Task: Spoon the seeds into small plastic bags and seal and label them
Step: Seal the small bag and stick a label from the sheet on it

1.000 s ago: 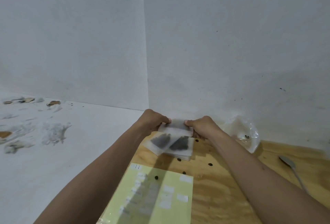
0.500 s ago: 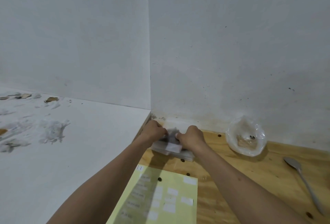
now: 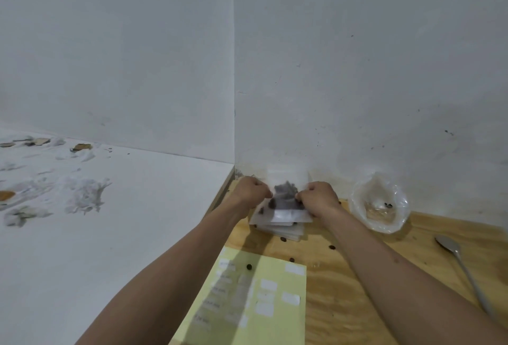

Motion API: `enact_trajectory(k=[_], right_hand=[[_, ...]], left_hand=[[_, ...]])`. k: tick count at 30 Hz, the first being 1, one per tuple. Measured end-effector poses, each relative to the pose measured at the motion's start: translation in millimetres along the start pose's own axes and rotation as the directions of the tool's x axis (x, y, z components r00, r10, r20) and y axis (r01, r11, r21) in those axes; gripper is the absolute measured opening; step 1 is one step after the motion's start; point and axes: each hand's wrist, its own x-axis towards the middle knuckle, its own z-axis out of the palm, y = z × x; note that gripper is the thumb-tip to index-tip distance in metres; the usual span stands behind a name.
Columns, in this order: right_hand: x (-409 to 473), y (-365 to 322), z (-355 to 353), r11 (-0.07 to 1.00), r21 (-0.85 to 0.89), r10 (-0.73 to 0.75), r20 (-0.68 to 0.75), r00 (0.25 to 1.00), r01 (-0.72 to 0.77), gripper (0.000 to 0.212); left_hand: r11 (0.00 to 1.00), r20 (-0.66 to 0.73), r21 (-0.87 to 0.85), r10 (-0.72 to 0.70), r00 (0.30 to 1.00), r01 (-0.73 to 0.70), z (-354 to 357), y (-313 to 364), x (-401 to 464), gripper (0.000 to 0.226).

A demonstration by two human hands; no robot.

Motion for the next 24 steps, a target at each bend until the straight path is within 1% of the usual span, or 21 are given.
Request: enact_trajectory(k=[2,3,6,8,10,12,14,16,19,20,21,22,24], right_hand=[[-4.9,3.3,-1.9,0.995,-0.093,-0.041,-0.025,0.999,0.038,0.017],[-6.1,4.5,-2.3,0.993,-0.105,-0.048,-0.036,0.998,0.044,0.022],[-10.7,4.6,-5.5,0.998,-0.020,-0.061,-0.034,0.998,0.060,0.028],[-12.2,3.8,-5.2,0.997,0.040,-0.067,0.004,0.998,0.067,0.027],[-14.9,1.2,-3.3,0.992,0.088,-0.097,0.025,0.995,0.094,0.036],[-21.8,-2.5,-0.9,0.983,0.145,-0.124,0.060,0.990,0.114,0.042],[-30.1,-5.1,2.5,0.971,0.189,-0.166,0.107,0.980,0.144,0.038],[-39.3,-5.6,7.9,0.957,0.230,-0.212,0.151,0.966,0.174,0.033],[-50.1,-2.1,19.9,0.946,0.278,-0.232,0.217,0.948,0.168,0.040],[-53.6,-0.9,24.6,0.951,0.255,-0.234,0.234,0.943,0.173,0.045],[-57.8,0.4,30.0,0.960,0.188,-0.252,0.246,0.936,0.209,0.047],[-61.6,1.5,35.1,0.960,0.095,-0.278,0.265,0.923,0.262,0.045],[-71.8,0.9,44.2,0.944,-0.034,-0.298,0.345,0.890,0.329,0.032]], left_hand=[[1.000,-0.005,0.013,-0.009,1.000,0.009,5.5,0.3,0.0,0.005],[1.000,-0.013,0.010,-0.007,1.000,0.007,6.6,1.3,-0.5,0.005],[0.997,-0.010,-0.073,-0.005,1.000,0.004,5.1,3.8,0.8,0.006],[0.986,-0.012,-0.163,-0.028,1.000,0.025,-0.4,4.8,-1.3,0.017],[0.966,-0.017,-0.255,-0.037,0.999,0.032,-7.0,4.9,-5.6,0.022],[0.963,-0.043,-0.269,-0.042,0.998,0.029,-15.9,6.2,-12.1,0.028],[0.965,-0.105,-0.263,-0.025,0.994,-0.003,-24.9,4.7,-18.8,0.033],[0.942,-0.203,-0.325,0.013,0.979,-0.080,-32.2,-0.9,-23.9,0.031],[0.893,-0.337,-0.410,0.038,0.941,-0.183,-44.7,-11.1,-37.4,0.027],[0.877,-0.366,-0.428,0.050,0.929,-0.216,-49.9,-13.4,-40.4,0.024],[0.863,-0.390,-0.440,0.066,0.918,-0.249,-56.5,-14.4,-46.8,0.017],[0.843,-0.406,-0.461,0.078,0.911,-0.277,-62.7,-15.5,-51.8,0.011],[0.811,-0.425,-0.498,0.081,0.902,-0.308,-73.3,-16.7,-61.1,0.014]])
